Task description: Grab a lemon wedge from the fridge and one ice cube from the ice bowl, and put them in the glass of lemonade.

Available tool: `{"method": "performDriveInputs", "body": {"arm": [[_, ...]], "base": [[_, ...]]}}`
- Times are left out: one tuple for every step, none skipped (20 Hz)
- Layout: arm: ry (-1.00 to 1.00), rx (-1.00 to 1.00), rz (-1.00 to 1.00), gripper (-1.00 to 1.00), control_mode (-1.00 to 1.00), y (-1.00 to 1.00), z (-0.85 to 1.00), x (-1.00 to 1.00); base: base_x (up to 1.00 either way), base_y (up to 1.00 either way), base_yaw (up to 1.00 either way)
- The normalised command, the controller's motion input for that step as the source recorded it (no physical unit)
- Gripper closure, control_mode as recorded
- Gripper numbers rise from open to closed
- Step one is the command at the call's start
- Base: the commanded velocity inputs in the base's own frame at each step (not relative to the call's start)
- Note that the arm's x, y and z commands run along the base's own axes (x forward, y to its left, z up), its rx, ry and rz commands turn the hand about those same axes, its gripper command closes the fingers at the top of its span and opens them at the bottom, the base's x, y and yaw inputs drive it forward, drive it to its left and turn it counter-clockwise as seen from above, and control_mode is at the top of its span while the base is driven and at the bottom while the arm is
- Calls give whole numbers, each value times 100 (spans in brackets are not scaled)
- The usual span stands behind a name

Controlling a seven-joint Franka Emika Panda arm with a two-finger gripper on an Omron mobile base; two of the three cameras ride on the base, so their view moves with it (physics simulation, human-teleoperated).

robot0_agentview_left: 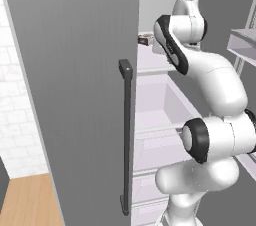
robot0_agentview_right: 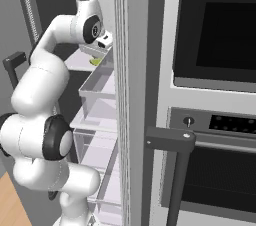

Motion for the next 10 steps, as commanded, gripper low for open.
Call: {"method": "performDriveInputs", "body": {"arm": [[-9,8,5,100,-100,-6,0,-100],[-9,8,5,100,-100,-1,0,-100],[-9,7,6,100,-100,0,0,-100],[-5,5,6,100,-100,0,0,-100],[0,0,6,100,-100,0,0,-100],[0,0,3,100,-100,0,0,-100],[0,0,1,100,-100,0,0,-100],[0,0,1,100,-100,0,0,-100],[0,0,3,100,-100,0,-1,-100],[0,0,4,100,-100,0,-8,-100]], "base": [[0,0,0],[0,0,0],[0,0,0],[0,0,0],[0,0,0],[0,0,0],[0,0,0],[0,0,0],[0,0,0],[0,0,0]]}}
